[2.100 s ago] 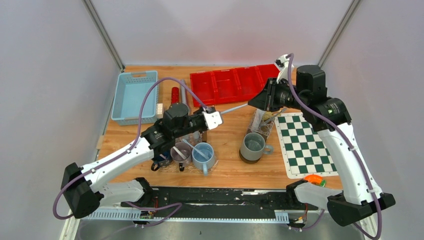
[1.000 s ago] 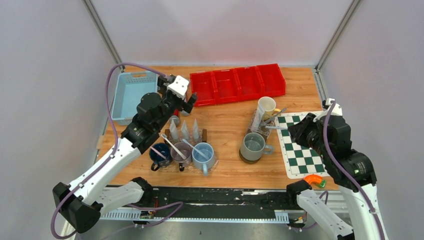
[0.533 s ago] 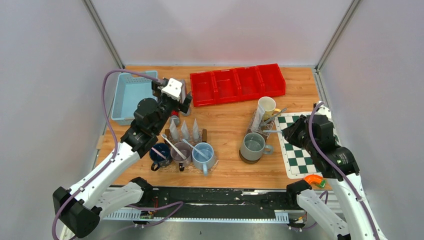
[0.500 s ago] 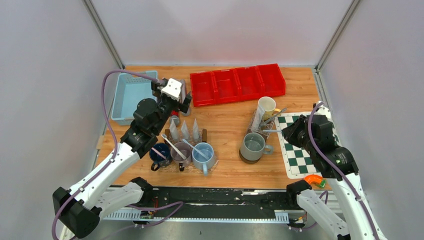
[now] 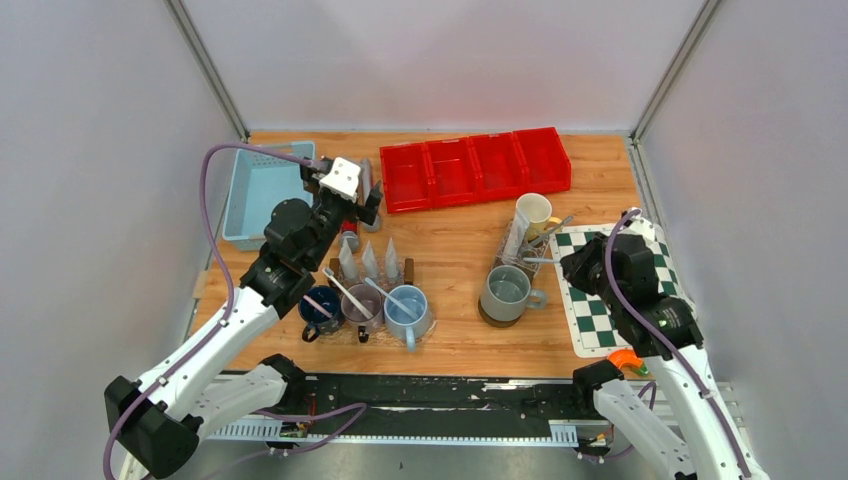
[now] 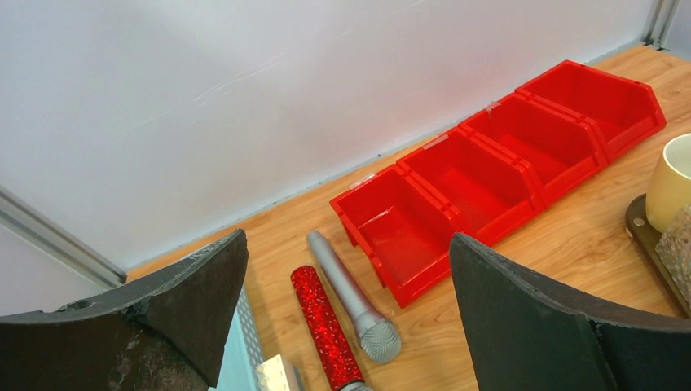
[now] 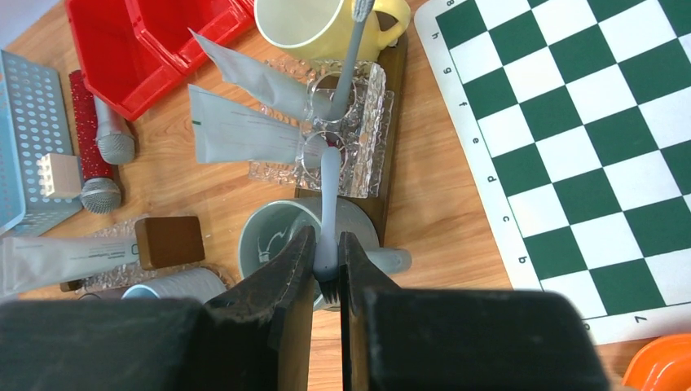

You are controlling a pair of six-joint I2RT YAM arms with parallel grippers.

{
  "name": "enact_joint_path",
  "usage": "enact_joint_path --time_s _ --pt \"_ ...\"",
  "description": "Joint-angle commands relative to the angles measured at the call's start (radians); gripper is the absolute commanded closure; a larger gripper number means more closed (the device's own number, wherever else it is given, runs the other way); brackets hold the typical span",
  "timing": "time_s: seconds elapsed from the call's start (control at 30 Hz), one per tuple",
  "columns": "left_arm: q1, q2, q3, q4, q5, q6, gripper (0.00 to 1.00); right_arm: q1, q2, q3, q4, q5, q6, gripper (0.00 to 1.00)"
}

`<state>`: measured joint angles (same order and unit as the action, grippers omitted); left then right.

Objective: Prepare toiletry sets of a toothbrush and toothpaste on the tray
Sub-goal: Place the toothbrush in the toothpaste holder.

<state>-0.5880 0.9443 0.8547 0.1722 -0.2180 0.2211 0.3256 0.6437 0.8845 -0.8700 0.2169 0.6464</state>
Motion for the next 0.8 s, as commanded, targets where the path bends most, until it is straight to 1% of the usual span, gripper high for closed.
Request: enact_joint_path --time_s 0.0,0.17,0.43,0.63,0.77 --pt "0.006 -0.025 -0.012 0.059 0.003 -0.021 0.00 -0.005 0.000 -0.035 0.091 0.011 0.018 1.00" --pt "0.008 -0.028 -0.017 0.066 0.000 -0.019 0.00 -0.006 -0.002 -0.099 0.157 0.021 0.012 1.00" --pt "0.007 -0.032 -0.026 0.075 0.000 -0.016 0.00 -0.017 0.021 -0.168 0.260 -0.009 0.011 0.94" --pt "0.009 -0.036 -0.029 0.079 -0.001 -0.013 0.00 -0.028 0.031 -0.198 0.298 -0.031 0.018 0.88" --pt "0.009 -0.038 -0.029 0.079 0.000 -0.012 0.00 -0.033 0.025 -0.211 0.302 -0.037 0.021 0.81"
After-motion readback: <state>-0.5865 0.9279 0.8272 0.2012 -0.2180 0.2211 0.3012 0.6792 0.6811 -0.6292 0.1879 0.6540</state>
